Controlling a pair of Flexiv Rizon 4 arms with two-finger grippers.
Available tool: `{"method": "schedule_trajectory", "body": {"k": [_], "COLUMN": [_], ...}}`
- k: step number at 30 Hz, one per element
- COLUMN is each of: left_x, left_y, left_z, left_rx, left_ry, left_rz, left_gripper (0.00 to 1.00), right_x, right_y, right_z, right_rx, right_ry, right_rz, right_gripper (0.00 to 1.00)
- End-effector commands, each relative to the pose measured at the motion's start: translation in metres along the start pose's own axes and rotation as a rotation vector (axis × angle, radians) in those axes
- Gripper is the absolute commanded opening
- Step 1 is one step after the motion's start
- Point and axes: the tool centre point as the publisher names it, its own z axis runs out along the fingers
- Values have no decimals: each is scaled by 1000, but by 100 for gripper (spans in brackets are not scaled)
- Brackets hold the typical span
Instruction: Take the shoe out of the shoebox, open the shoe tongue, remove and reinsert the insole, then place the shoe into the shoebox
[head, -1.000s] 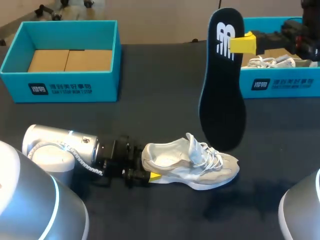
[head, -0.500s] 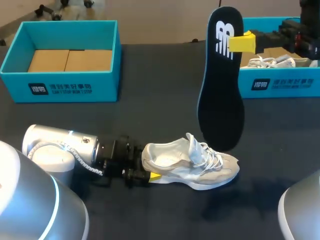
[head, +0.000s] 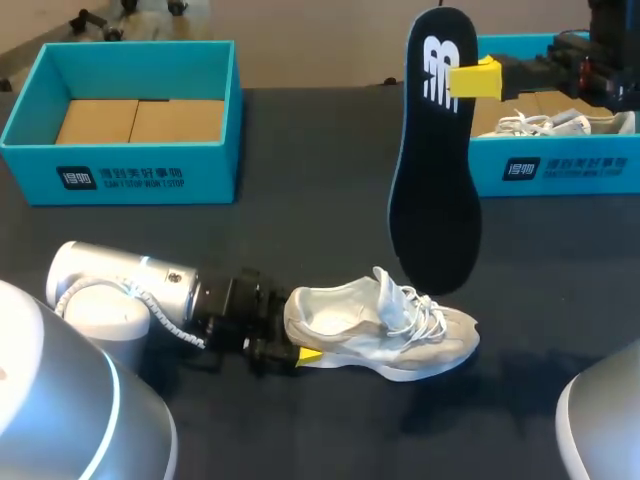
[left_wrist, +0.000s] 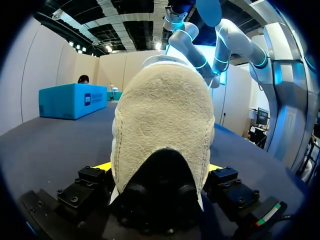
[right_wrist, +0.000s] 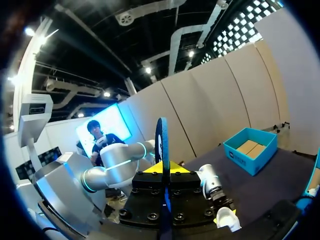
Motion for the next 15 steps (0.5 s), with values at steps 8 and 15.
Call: {"method": "schedule_trajectory", "body": {"k": [8, 15], "left_x": [-6, -6], "left_y": [-3, -5], "left_z": [-14, -19], "left_rx": [-68, -159], "left_ry": [4, 3], "left_rz": [-26, -7], "left_gripper": [100, 100], "right_x": [-3, -3], "right_y": [3, 3], "right_z": [3, 3], "right_rx": [5, 5], "right_ry": [2, 2], "right_rz": [2, 2], "right_gripper": [0, 0]}}
